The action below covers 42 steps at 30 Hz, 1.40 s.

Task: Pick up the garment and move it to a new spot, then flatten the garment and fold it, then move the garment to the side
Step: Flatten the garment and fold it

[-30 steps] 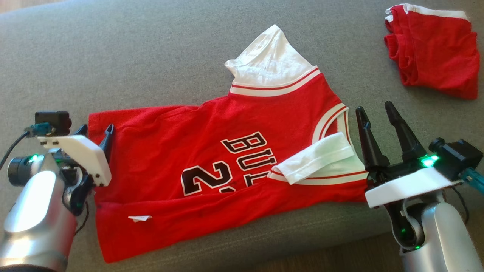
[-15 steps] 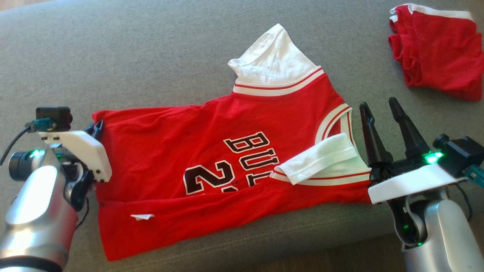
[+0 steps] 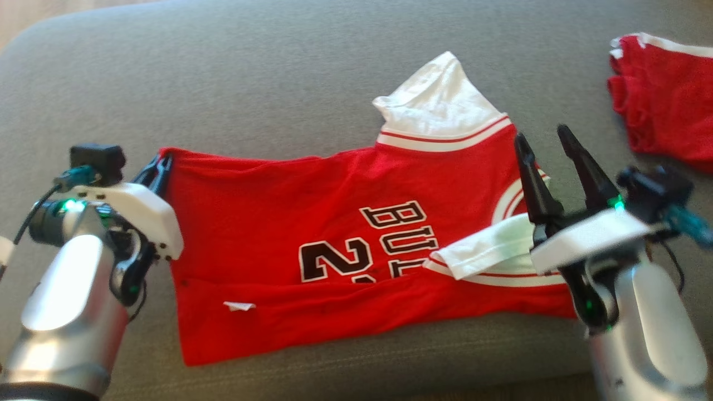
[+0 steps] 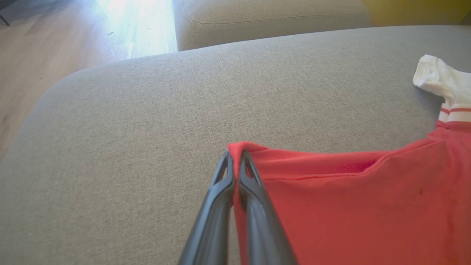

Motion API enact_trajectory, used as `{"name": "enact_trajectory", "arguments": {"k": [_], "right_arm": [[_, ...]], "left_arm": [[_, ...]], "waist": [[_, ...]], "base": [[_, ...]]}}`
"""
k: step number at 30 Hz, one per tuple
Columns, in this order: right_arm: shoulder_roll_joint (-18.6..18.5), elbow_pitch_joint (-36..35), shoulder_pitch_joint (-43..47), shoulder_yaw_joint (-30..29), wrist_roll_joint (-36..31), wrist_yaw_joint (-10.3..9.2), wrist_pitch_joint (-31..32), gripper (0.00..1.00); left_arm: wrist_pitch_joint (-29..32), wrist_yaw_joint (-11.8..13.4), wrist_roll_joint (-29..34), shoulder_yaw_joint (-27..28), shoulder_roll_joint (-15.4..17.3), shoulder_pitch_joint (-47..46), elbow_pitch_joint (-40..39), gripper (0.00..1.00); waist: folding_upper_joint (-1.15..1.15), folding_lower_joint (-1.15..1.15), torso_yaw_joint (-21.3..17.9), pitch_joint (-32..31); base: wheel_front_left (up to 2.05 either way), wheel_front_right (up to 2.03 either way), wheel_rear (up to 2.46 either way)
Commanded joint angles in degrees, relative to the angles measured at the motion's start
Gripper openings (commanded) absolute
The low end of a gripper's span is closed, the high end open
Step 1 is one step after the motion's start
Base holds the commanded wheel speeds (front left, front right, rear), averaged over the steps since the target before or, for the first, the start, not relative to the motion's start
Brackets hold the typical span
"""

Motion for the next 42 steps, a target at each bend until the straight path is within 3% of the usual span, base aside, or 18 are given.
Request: {"name": "enact_trajectory", "arguments": {"k": [1, 9, 12, 23, 32, 42], "right_arm": [[-0.4, -0.7, -4.2, 1.5, -1.5, -0.02, 1.2, 1.00], [-0.4, 15.3, -20.1, -2.6, -4.1, -0.02, 9.3, 1.00], [-0.8, 23.1, -26.4, -4.9, -8.9, -0.02, 11.6, 1.00], [-7.9, 48.0, -45.0, -9.8, -19.5, -0.02, 11.8, 1.00], [-10.3, 58.5, -51.2, -10.8, -24.5, -0.02, 10.8, 1.00], [-10.4, 63.4, -53.3, -11.0, -26.6, -0.02, 9.4, 1.00]], "left_arm": [[0.5, 0.6, 0.4, 1.6, 2.4, -1.0, -3.0, 0.00], [3.0, 3.0, 0.8, -0.4, 0.3, 1.3, -13.8, 0.00], [3.5, 3.8, 1.1, -1.4, -0.9, 1.9, -17.0, 0.00], [3.5, 4.4, 1.6, -5.0, -5.8, 0.7, -19.1, 0.00], [1.9, 4.4, 1.8, -5.9, -7.2, -1.2, -17.8, 0.00], [1.2, 4.2, 1.6, -6.4, -7.5, -2.2, -17.0, 0.00]], "waist": [[0.00, 0.00, 1.4, -0.1], [0.00, 0.00, 6.8, 1.6], [0.00, 0.00, 8.7, 2.8], [0.00, 0.00, 14.1, 7.5], [0.00, 0.00, 15.5, 9.6], [0.00, 0.00, 16.4, 10.5]], "base": [[0.00, 0.00, 0.00], [0.00, 0.00, 0.00], [0.00, 0.00, 0.00], [0.00, 0.00, 0.00], [0.00, 0.00, 0.00], [0.00, 0.00, 0.00]]}}
